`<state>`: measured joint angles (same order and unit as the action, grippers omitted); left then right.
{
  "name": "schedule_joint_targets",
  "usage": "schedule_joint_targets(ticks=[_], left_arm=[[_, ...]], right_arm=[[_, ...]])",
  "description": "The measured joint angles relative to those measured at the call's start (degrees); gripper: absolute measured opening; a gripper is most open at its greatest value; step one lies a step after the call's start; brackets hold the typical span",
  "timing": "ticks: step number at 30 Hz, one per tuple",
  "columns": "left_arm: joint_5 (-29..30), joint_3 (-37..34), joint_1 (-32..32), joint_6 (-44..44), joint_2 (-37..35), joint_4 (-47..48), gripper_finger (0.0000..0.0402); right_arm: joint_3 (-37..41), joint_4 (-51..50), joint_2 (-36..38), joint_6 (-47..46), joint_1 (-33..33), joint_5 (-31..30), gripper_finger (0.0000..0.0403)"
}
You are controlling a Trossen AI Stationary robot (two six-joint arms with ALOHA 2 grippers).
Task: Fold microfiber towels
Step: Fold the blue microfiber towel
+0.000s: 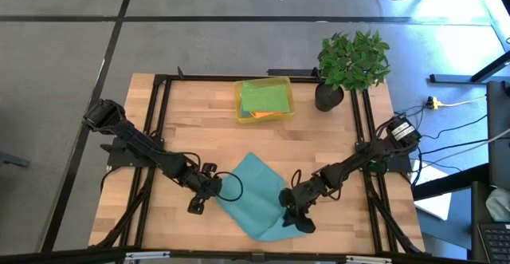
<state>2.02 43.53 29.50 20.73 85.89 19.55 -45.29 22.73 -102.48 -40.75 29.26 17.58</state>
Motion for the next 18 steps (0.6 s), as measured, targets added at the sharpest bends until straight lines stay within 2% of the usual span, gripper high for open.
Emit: schedule_joint_targets(ticks=[3, 9, 13, 18], left_arm=[[0.0, 0.0, 0.0, 0.1, 0.0, 0.0, 0.0000], [-0.1, 0.0, 0.0, 0.6, 0.0, -0.3, 0.0000], [0.4, 0.2, 0.0, 0.0, 0.0, -0.6, 0.0000], [3.6, 1.9, 0.1, -2.2, -1.8, -0.2, 0.0000]], right_arm=[[-2.8, -2.2, 0.0, 6.6, 0.4, 0.5, 0.0009], [-11.4, -15.5, 0.0, 16.5, 1.5, -0.3, 0.0006], [-20.5, -34.4, 0.0, 22.1, 2.3, -6.2, 0.0005], [-32.2, -56.9, 0.3, 25.8, 3.7, -17.2, 0.0004]])
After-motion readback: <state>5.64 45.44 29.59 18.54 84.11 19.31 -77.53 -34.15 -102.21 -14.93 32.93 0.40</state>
